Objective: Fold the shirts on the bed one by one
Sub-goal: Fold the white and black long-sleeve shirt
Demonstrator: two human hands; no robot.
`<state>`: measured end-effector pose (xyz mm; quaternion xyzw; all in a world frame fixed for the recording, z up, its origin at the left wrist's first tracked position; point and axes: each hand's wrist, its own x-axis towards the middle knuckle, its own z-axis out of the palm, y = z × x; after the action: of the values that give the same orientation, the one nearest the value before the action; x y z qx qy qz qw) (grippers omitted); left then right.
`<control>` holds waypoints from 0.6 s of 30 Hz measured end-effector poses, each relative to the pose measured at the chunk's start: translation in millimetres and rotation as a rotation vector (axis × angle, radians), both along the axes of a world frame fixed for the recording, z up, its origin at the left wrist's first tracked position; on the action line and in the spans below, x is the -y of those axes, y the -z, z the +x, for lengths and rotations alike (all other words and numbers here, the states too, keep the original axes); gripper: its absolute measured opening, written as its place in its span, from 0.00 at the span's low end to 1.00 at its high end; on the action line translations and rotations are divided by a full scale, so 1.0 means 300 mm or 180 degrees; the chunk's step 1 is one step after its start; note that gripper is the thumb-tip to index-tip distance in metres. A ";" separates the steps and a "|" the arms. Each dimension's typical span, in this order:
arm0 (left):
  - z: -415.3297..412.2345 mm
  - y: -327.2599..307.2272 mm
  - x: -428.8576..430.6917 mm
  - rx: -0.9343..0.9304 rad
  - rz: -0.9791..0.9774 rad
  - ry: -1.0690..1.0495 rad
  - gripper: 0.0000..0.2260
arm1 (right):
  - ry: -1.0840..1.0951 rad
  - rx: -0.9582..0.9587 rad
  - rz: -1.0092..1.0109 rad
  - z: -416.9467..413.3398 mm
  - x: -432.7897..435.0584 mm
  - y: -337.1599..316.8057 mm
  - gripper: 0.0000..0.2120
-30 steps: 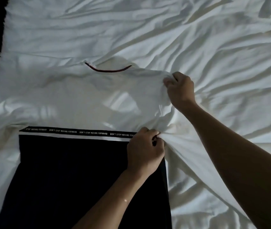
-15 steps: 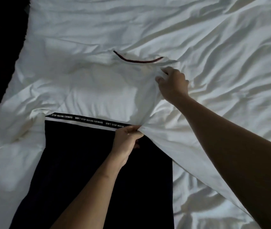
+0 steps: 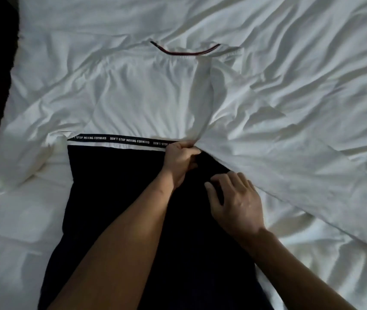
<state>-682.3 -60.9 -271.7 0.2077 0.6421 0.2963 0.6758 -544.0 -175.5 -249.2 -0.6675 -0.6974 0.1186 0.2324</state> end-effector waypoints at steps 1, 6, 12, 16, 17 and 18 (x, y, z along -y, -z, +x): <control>-0.002 -0.001 0.000 -0.0049 0.0041 0.0035 0.10 | 0.0032 -0.0003 -0.0028 -0.010 0.055 -0.009 0.10; -0.002 0.012 0.009 -0.0036 0.0247 0.0098 0.11 | 0.0329 0.0319 -0.0390 -0.046 0.305 -0.042 0.16; -0.006 0.010 0.036 -0.0076 0.0629 0.0179 0.07 | 0.1016 0.0754 -0.0914 -0.034 0.549 -0.122 0.07; 0.006 -0.047 0.142 0.0272 0.0714 0.0250 0.11 | 0.1209 0.0903 -0.1306 -0.043 0.664 -0.164 0.09; 0.011 -0.065 0.189 0.0319 0.0625 0.0235 0.18 | 0.1231 0.0909 -0.1365 -0.051 0.686 -0.175 0.09; 0.017 -0.082 0.242 0.0338 0.0530 0.0198 0.25 | 0.1243 0.0927 -0.1404 -0.060 0.704 -0.189 0.10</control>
<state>-677.3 -133.5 -247.2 0.2670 0.5718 0.3381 0.6982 -562.0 -386.7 -192.6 -0.8328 -0.5397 0.1233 -0.0016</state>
